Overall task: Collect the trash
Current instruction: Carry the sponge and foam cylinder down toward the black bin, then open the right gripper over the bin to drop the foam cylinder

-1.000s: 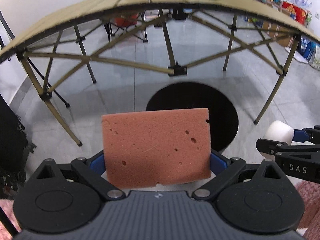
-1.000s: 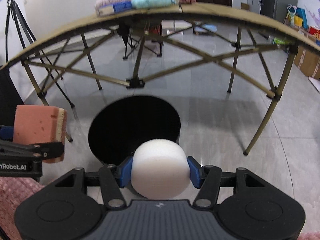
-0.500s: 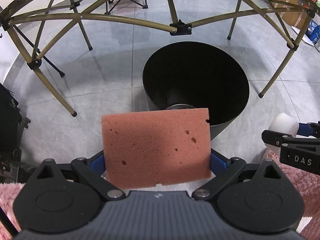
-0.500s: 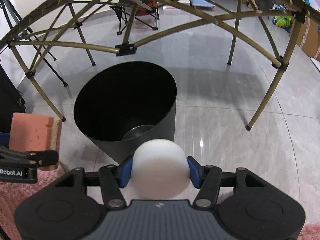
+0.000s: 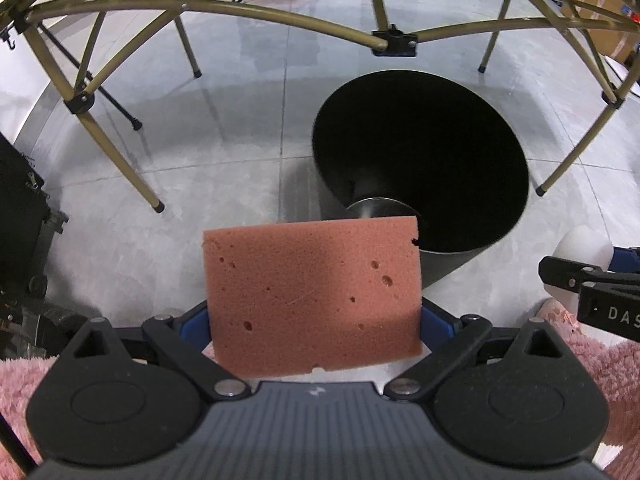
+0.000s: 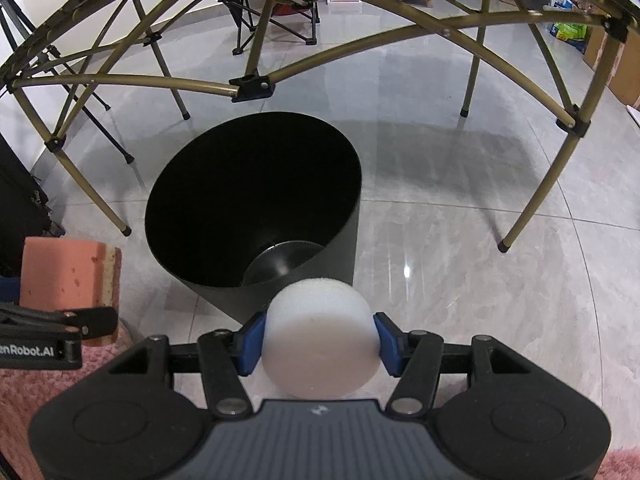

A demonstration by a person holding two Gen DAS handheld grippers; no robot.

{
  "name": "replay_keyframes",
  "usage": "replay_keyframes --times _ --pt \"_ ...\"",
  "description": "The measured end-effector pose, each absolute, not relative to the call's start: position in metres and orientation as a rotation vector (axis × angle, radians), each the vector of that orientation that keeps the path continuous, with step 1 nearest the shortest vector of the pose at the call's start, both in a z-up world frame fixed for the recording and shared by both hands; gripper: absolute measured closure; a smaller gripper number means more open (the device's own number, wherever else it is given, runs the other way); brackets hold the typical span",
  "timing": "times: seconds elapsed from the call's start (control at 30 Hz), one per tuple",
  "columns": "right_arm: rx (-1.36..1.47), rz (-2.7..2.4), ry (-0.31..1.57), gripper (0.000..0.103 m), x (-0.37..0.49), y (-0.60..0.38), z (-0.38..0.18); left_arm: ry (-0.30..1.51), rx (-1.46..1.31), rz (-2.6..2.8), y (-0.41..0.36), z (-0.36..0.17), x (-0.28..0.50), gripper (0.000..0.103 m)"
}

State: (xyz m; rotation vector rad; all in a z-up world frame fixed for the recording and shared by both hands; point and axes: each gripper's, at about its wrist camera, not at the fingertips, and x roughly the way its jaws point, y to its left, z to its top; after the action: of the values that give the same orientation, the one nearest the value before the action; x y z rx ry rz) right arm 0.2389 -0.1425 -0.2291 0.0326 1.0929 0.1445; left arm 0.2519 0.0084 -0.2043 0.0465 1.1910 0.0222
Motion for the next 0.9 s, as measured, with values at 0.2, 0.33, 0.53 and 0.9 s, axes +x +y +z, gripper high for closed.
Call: replay_keyframes --times 0.2,0.33,0.53,0.9 --pt "0.018 0.162 1.099 0.047 0.253 -0.130 -0.223 1.193 0.029 0.051 0.017 -0.206 0.257 0.003" --pt "0.005 0.174 1.092 0.047 0.268 -0.119 -0.217 1.200 0.022 0.065 0.022 -0.207 0.261 0.003" --pt "0.000 0.202 1.083 0.047 0.291 -0.105 -0.211 1.205 0.008 0.089 0.028 -0.208 0.266 0.003" --pt "-0.024 0.239 1.100 0.047 0.331 -0.075 -0.212 1.215 -0.020 0.129 0.046 -0.212 0.273 0.003"
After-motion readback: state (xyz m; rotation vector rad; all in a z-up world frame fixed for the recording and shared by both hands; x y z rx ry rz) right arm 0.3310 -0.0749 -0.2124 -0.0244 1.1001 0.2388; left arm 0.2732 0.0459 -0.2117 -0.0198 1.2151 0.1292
